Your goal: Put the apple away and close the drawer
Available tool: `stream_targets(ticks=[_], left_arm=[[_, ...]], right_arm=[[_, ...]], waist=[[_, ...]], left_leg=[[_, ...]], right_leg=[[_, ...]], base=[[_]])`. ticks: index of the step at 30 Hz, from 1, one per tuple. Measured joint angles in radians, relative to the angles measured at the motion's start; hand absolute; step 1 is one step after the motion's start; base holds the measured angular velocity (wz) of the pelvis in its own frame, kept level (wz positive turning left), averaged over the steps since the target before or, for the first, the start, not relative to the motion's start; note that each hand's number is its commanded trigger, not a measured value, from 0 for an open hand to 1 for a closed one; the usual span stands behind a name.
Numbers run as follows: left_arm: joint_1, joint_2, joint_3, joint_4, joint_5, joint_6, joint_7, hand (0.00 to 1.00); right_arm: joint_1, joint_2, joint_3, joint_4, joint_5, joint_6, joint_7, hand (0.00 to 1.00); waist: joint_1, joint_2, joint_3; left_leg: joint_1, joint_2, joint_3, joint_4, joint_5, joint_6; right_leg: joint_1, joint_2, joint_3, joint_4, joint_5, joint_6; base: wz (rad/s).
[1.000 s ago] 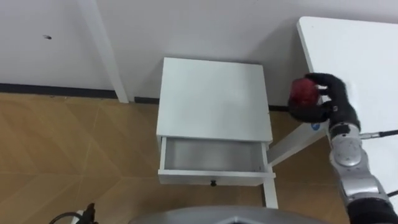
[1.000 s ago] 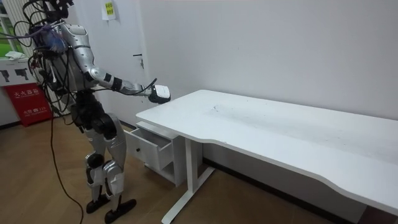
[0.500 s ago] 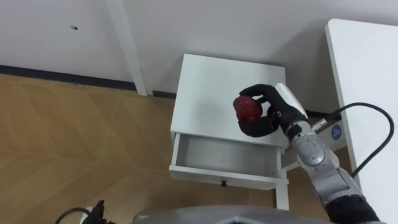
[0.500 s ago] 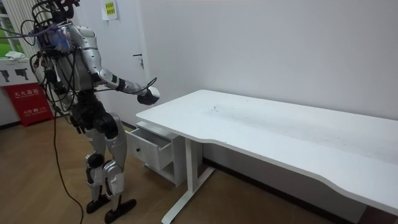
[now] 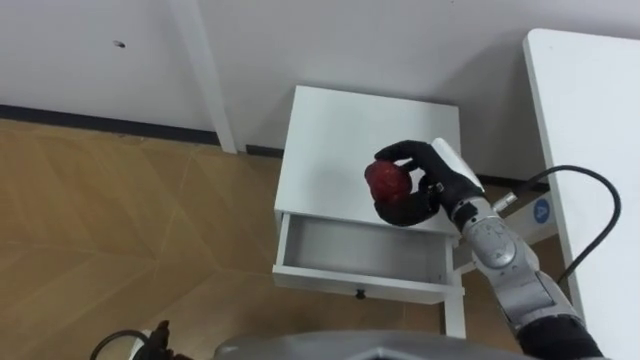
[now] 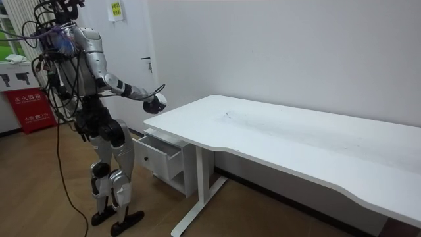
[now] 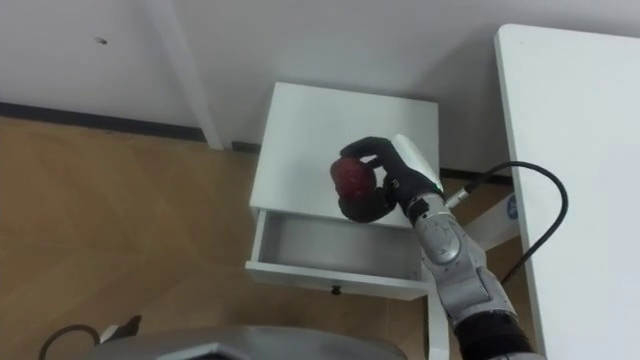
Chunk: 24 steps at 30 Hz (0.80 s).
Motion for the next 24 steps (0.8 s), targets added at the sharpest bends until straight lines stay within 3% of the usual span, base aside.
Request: stream_targets(ticks=[11,24], left_arm=[[0.002,0.0,0.001,0.0,0.0,0.003,0.001,0.0],[0.002,-0.001,0.001,-0.002,0.0,0.003,-0.002,0.0]], right_arm=[[0.02,0.005,0.0,0.045,0.0,0.001,0.001,0.0],[0.02,0.006,0.0,0.082,0.003,0.001,0.001,0.0]], waist=[[-0.001,0.004,-0.007],[0.001,-0.001,0.001]], left_leg=[[0.001,0.0,0.0,0.003,0.0,0.0],[0.001,-0.002,-0.002,0.005,0.0,0.0]], right_leg=[[0.004,-0.001,-0.002,0.0,0.0,0.0],[0.01,-0.003,-0.004,0.0,0.0,0.0]], base=[[0.0],[0.0]])
